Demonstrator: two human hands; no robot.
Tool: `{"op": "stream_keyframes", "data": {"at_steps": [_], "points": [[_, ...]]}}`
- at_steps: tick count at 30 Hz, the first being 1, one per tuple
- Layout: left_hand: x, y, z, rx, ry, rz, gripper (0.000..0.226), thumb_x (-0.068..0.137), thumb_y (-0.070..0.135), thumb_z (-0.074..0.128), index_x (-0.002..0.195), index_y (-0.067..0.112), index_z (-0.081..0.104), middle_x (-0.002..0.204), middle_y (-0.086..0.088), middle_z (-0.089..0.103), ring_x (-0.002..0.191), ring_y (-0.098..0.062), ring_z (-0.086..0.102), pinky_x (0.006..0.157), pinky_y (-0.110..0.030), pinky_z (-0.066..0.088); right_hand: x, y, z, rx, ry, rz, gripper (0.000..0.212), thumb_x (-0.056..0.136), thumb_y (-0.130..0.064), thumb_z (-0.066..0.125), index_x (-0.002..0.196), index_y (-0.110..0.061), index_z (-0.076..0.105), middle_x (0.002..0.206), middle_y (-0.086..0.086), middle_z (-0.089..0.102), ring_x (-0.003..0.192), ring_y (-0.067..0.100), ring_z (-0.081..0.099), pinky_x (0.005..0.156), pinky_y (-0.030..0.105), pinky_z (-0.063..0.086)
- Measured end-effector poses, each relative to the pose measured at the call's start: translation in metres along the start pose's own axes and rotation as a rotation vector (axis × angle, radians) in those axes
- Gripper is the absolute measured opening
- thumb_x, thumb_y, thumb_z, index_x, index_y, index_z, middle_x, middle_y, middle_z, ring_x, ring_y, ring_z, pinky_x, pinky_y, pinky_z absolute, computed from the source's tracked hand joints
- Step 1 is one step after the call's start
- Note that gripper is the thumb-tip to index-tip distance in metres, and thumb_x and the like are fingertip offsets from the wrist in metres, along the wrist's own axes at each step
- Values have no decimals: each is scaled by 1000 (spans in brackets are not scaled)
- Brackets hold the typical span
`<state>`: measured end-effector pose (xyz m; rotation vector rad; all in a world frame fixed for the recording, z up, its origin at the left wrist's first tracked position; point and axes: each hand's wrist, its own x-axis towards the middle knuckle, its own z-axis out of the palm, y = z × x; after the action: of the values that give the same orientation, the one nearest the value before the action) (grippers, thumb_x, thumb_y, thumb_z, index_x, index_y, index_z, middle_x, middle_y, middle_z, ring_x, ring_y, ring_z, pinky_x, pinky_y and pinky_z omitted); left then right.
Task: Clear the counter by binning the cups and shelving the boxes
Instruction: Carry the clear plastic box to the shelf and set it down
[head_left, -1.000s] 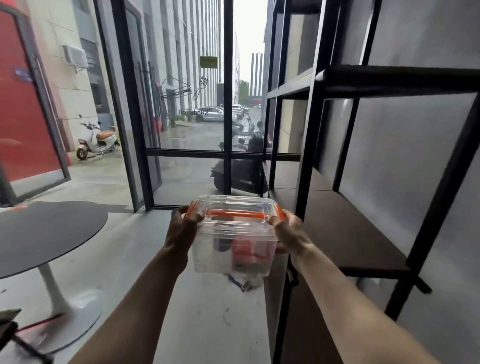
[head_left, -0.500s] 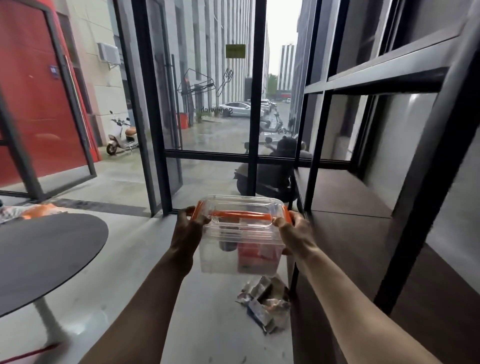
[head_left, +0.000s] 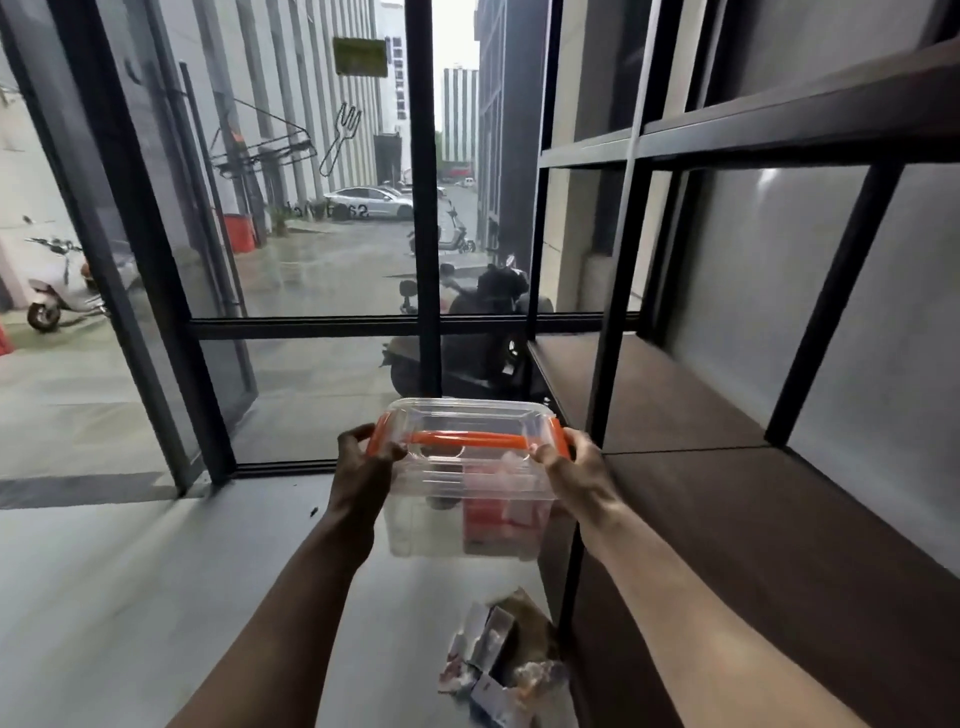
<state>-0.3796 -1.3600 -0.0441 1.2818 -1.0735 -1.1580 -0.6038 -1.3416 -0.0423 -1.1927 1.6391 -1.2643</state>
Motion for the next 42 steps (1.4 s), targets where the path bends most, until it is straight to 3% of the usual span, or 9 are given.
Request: {"op": "stream_keyframes", "data": {"at_steps": [4, 8, 15, 22, 25, 28, 33, 38, 42], "points": [[79, -8, 47, 14, -80, 9, 57, 91, 26, 67, 139, 16, 40, 123, -13, 55, 95, -19, 60, 72, -36, 51, 58, 11, -12, 67, 119, 66, 52, 95, -23, 60, 144, -12, 47, 121, 8, 62, 94, 19, 62, 67, 27, 50], [129, -14, 119, 47, -234, 8, 46, 76, 26, 70, 117, 16, 54, 110, -9, 63, 95, -24, 63, 81, -45, 56, 110, 33, -53, 77, 246, 113, 49, 93, -27, 62, 139, -16, 50, 116, 5, 65, 93, 18, 64, 74, 34, 53], [168, -25, 289, 89, -477, -7, 67, 68, 32, 67, 131, 16, 49, 119, -11, 64, 110, -27, 62, 99, -53, 51, 157, 75, -176, 66, 544, 179, 48, 91, -33, 63, 136, -19, 56, 114, 5, 69, 88, 16, 66, 82, 37, 56], [142, -57, 438, 139, -757, -3, 38, 91, 12, 62, 125, 19, 44, 98, 1, 62, 90, -17, 59, 78, -36, 48, 128, 120, -281, 85, 837, 274, 47, 93, -26, 65, 135, -11, 53, 125, 15, 61, 102, 27, 64, 66, 25, 49], [120, -74, 486, 179, -896, 15, 34, 91, 11, 62, 122, 13, 49, 89, 2, 63, 80, -13, 59, 68, -30, 46, 100, 138, -311, 89, 961, 362, 41, 96, -22, 62, 133, -11, 49, 118, 12, 60, 87, 21, 62, 51, 19, 45], [93, -87, 519, 173, -1027, -2, 35, 93, 8, 62, 124, 13, 47, 93, 1, 60, 81, -13, 58, 66, -29, 46, 67, 149, -328, 39, 1103, 419, 30, 97, -24, 59, 126, -18, 52, 95, 1, 61, 66, 11, 58, 46, 19, 41], [67, -106, 554, 189, -1223, -7, 41, 89, 6, 64, 126, 14, 46, 113, -7, 60, 92, -17, 60, 75, -34, 50, 39, 168, -339, -8, 1287, 528, 39, 88, -37, 62, 124, -21, 60, 101, 5, 69, 89, 25, 68, 79, 43, 57], [53, -124, 571, 260, -1371, -4, 53, 87, 7, 68, 133, 9, 42, 108, -1, 58, 100, -23, 64, 97, -54, 52, 17, 188, -331, 32, 1399, 608, 42, 92, -38, 61, 131, -24, 59, 115, 3, 68, 90, 19, 64, 69, 31, 44], [48, -150, 564, 310, -1422, -57, 44, 90, 2, 64, 127, 14, 43, 111, -2, 58, 101, -23, 62, 91, -46, 54, 6, 211, -315, 36, 1448, 672, 38, 95, -35, 59, 132, -25, 58, 106, -1, 66, 77, 8, 61, 56, 26, 43]]}}
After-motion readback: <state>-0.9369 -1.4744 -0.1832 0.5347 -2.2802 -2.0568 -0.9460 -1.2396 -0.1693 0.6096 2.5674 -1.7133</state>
